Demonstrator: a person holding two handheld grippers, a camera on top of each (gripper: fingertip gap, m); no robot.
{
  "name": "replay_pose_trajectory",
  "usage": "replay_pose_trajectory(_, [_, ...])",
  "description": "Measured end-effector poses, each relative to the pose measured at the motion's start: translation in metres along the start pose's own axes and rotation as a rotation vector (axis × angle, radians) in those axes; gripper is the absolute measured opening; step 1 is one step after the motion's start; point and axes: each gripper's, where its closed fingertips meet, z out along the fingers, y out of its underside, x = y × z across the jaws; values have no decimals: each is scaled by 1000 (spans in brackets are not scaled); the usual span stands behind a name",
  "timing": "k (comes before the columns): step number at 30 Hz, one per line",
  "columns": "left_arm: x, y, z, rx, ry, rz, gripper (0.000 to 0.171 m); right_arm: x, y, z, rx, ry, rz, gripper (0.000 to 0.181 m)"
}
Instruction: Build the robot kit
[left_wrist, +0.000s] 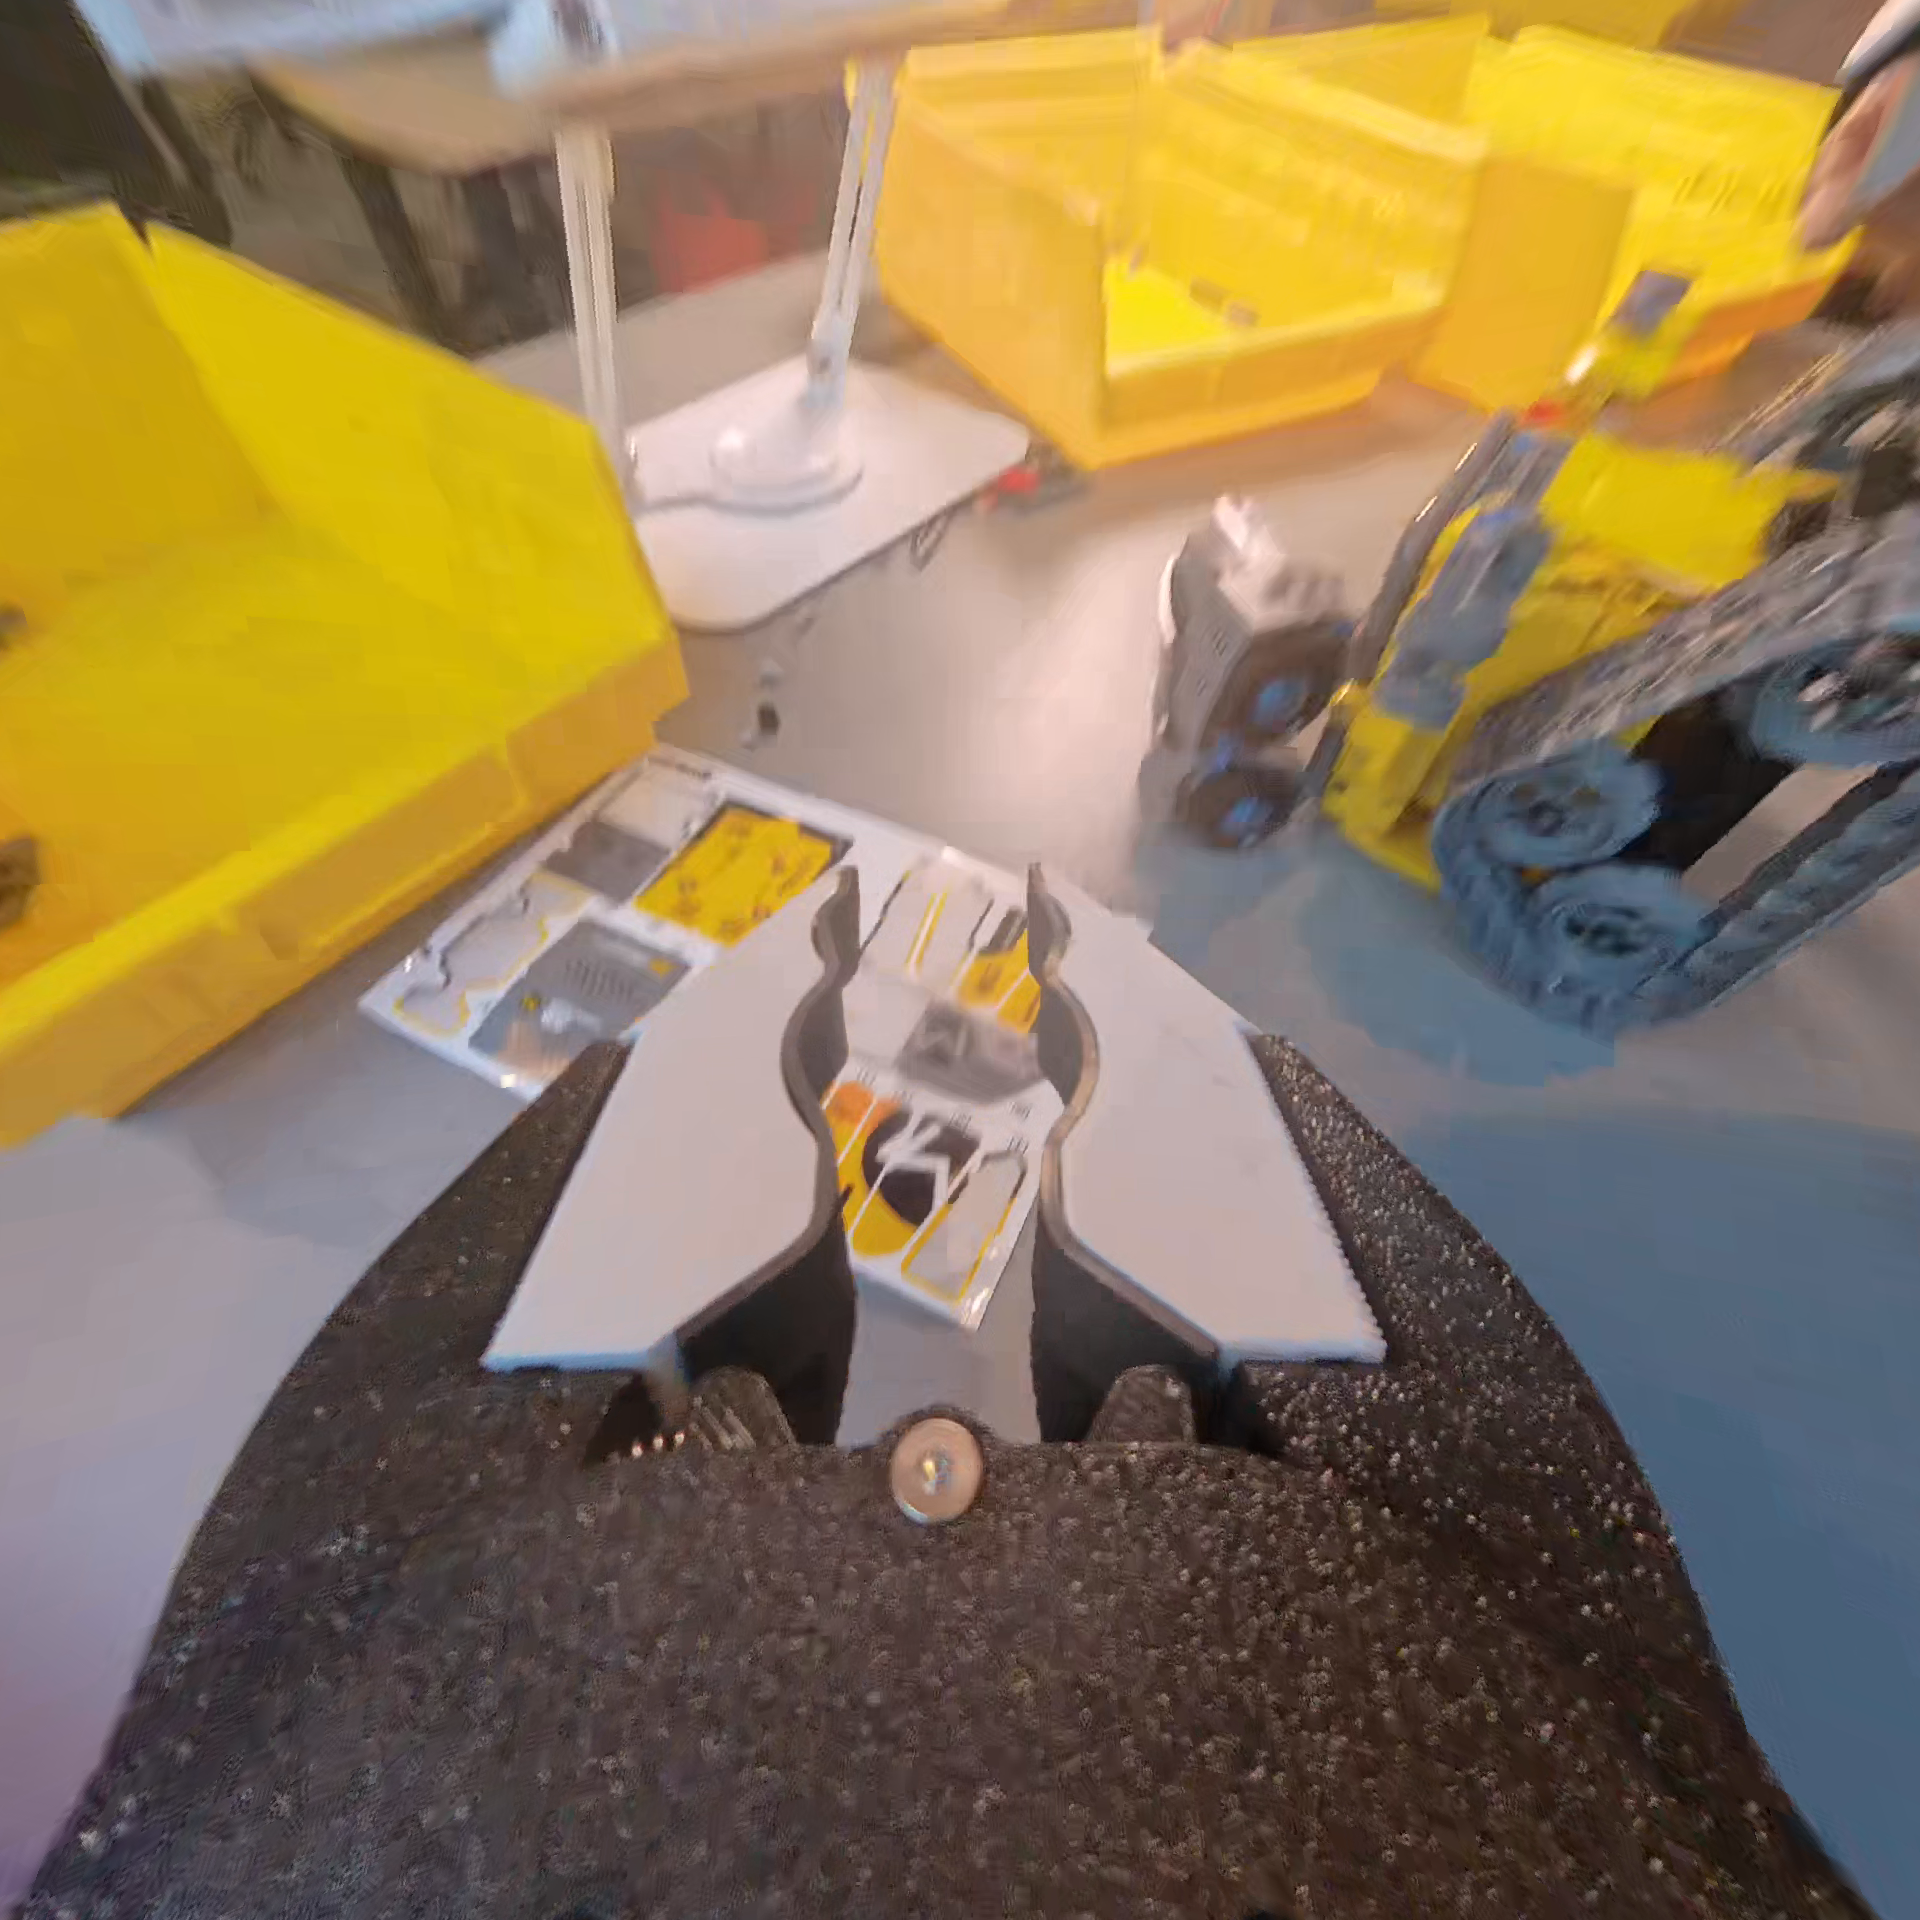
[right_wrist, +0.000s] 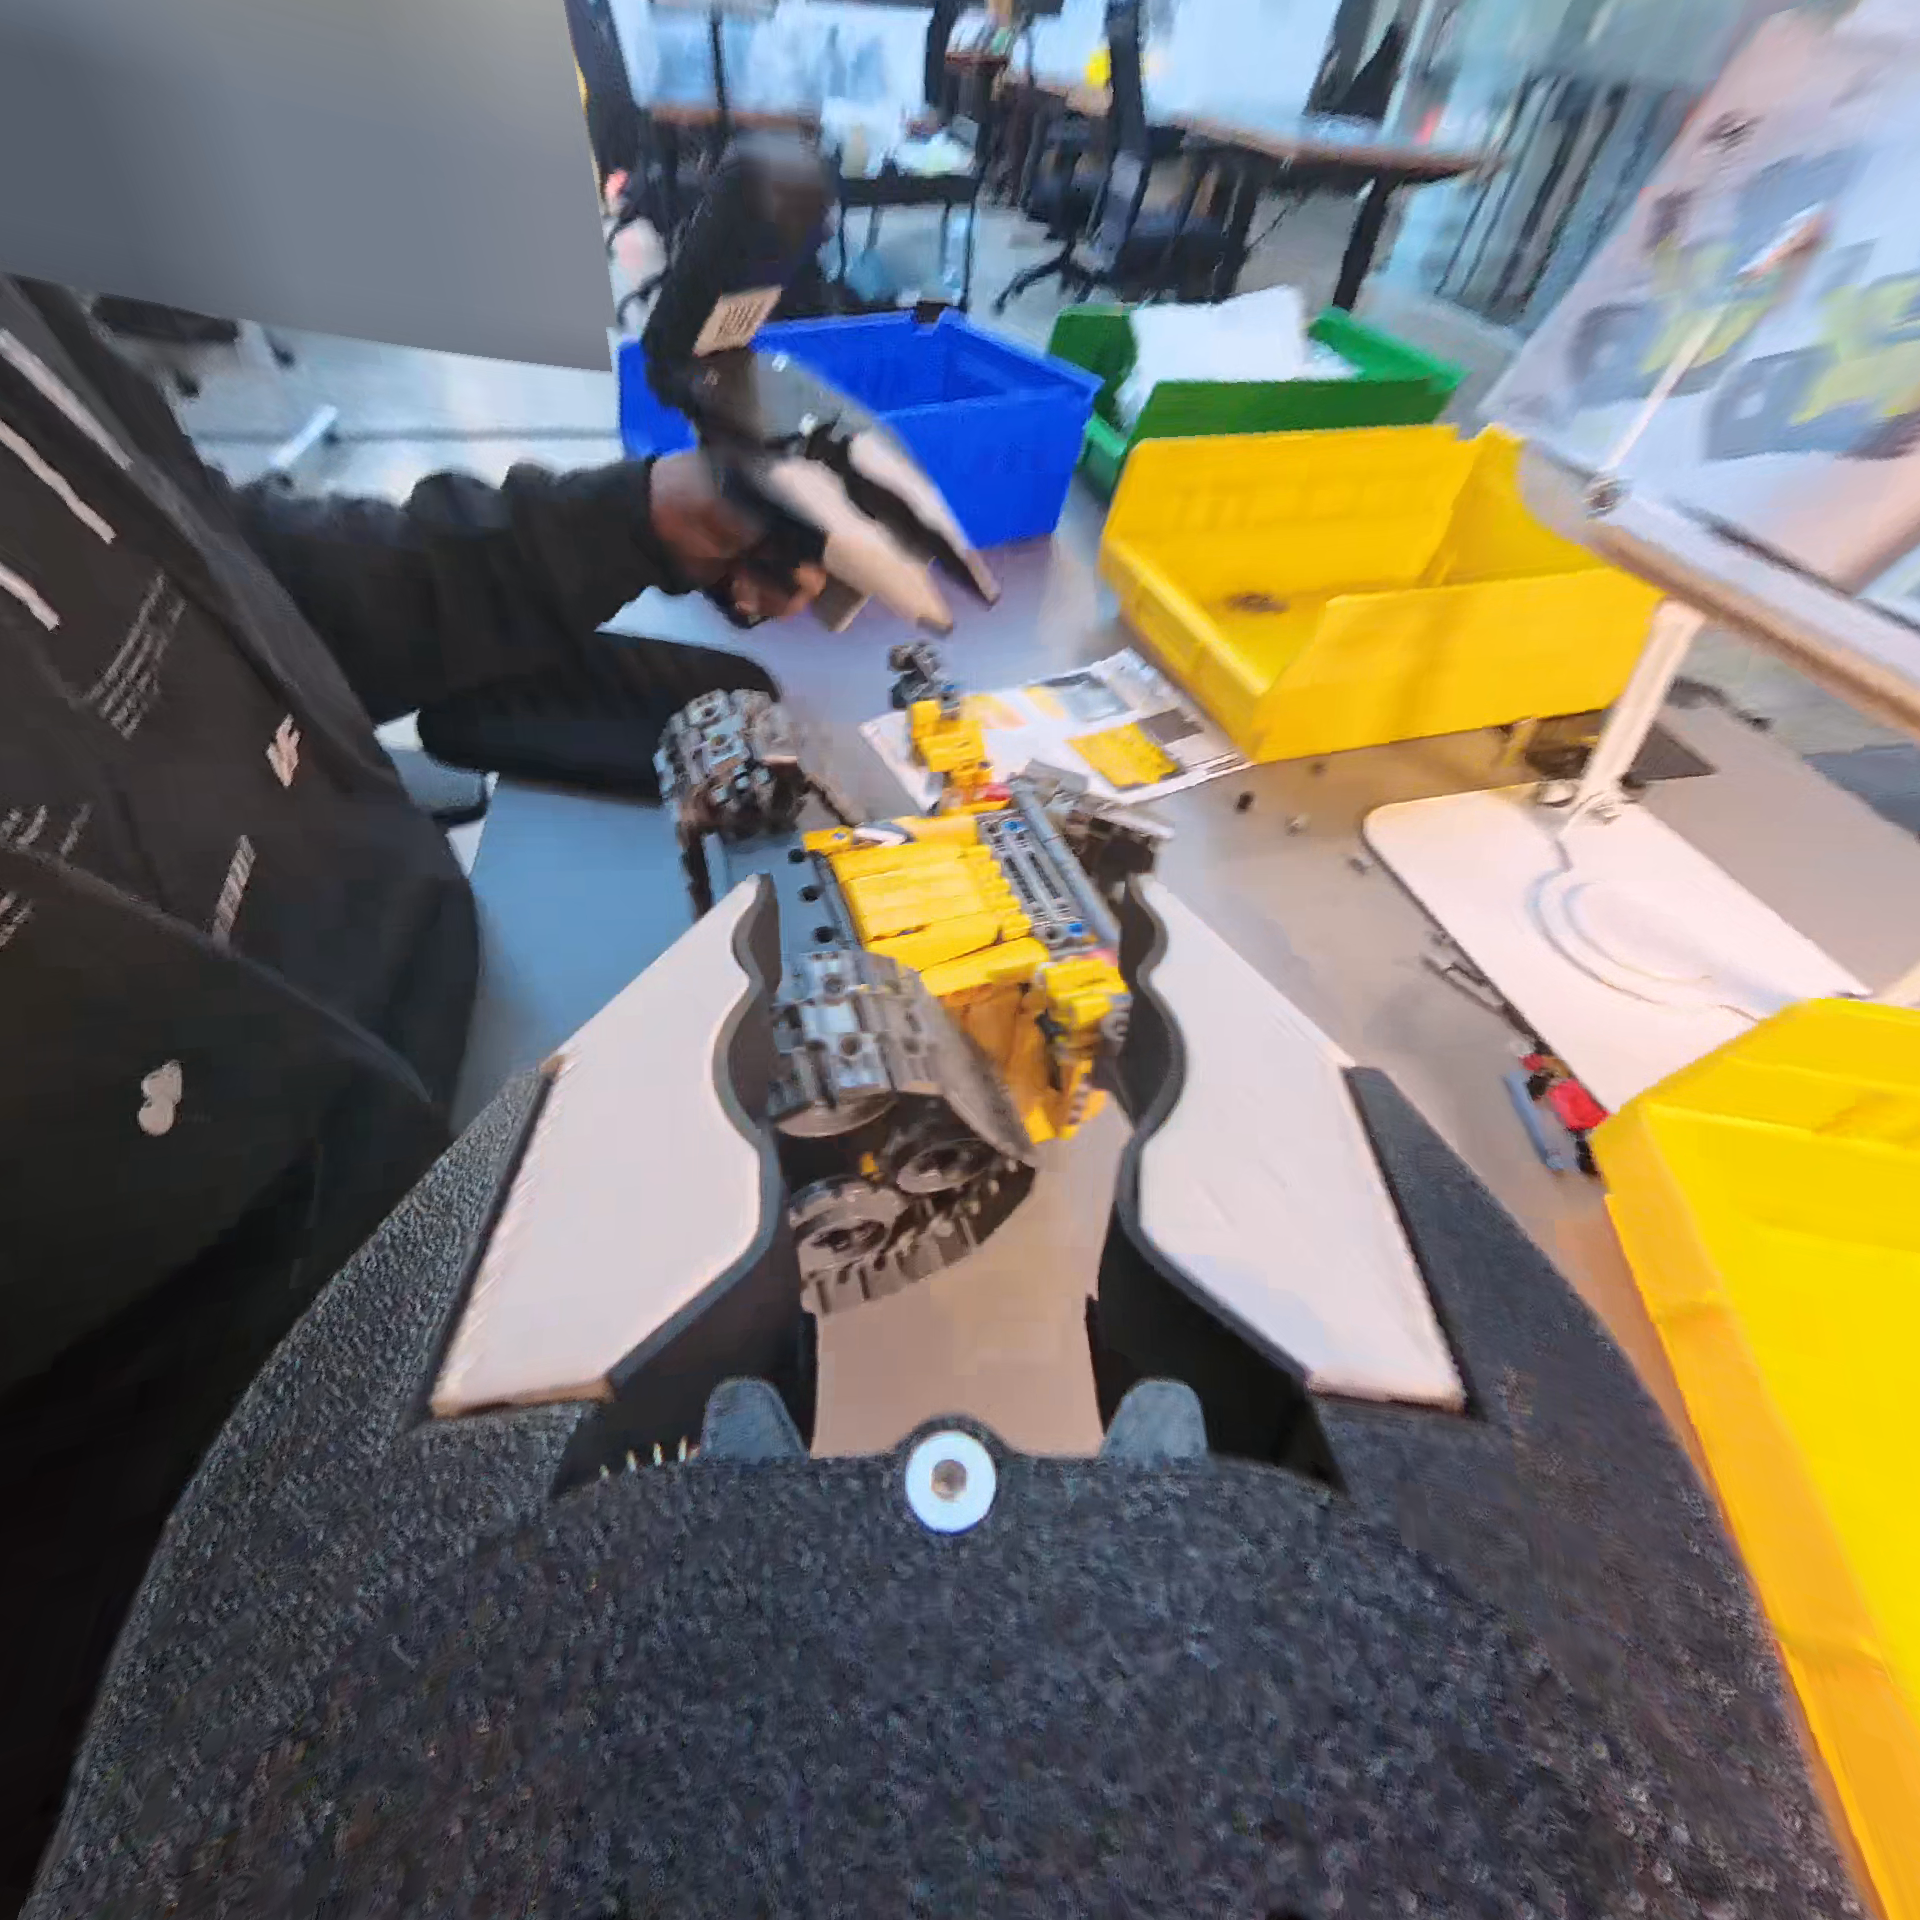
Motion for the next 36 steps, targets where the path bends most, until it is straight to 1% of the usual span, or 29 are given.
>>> replay_pose_trajectory(2, [-6, 30, 7, -147, -23, 30, 41, 21, -3, -6, 76, 68, 20, 63])
replay_pose_trajectory(4, [-5, 52, 14, -259, -11, 42, 58, 44, 0, -9, 141, 134, 42, 60])
replay_pose_trajectory(5, [-5, 59, 17, -293, -10, 50, 64, 55, 2, -9, 169, 166, 59, 60])
replay_pose_trajectory(8, [-7, 73, 21, -367, -10, 95, 70, 80, 5, -9, 268, 224, 113, 56])
replay_pose_trajectory(10, [-5, 73, 21, -368, 8, 93, 61, 92, 6, -10, 339, 262, 133, 54])
replay_pose_trajectory(12, [3, 75, 20, -373, 57, 84, 43, 99, 10, -12, 372, 281, 159, 53])
replay_pose_trajectory(13, [5, 75, 20, -372, 69, 68, 38, 100, 12, -13, 377, 279, 173, 52])
replay_pose_trajectory(16, [4, 75, 20, -378, 74, 50, 38, 104, 21, -19, 370, 292, 196, 51])
replay_pose_trajectory(21, [4, 75, 20, -434, 77, 59, 35, 107, 28, -25, 371, 310, 214, 49])
replay_pose_trajectory(23, [5, 76, 19, -455, 88, 71, 28, 108, 28, -24, 367, 315, 209, 49])
replay_pose_trajectory(26, [6, 76, 19, -477, 97, 85, 22, 106, 30, -23, 352, 319, 198, 48])
replay_pose_trajectory(29, [8, 75, 20, -484, 105, 102, 11, 105, 32, -22, 335, 326, 183, 47])
replay_pose_trajectory(31, [9, 75, 21, -487, 107, 110, 7, 103, 31, -22, 338, 325, 184, 46])
replay_pose_trajectory(32, [9, 75, 21, -489, 102, 120, 0, 103, 31, -22, 339, 323, 185, 45])
replay_pose_trajectory(34, [8, 74, 21, -482, 91, 131, 0, 103, 31, -22, 339, 325, 183, 45])
replay_pose_trajectory(35, [8, 72, 22, -469, 87, 129, 8, 102, 31, -22, 338, 325, 182, 45])
replay_pose_trajectory(36, [7, 69, 22, -455, 81, 118, 24, 102, 31, -22, 337, 324, 182, 44])
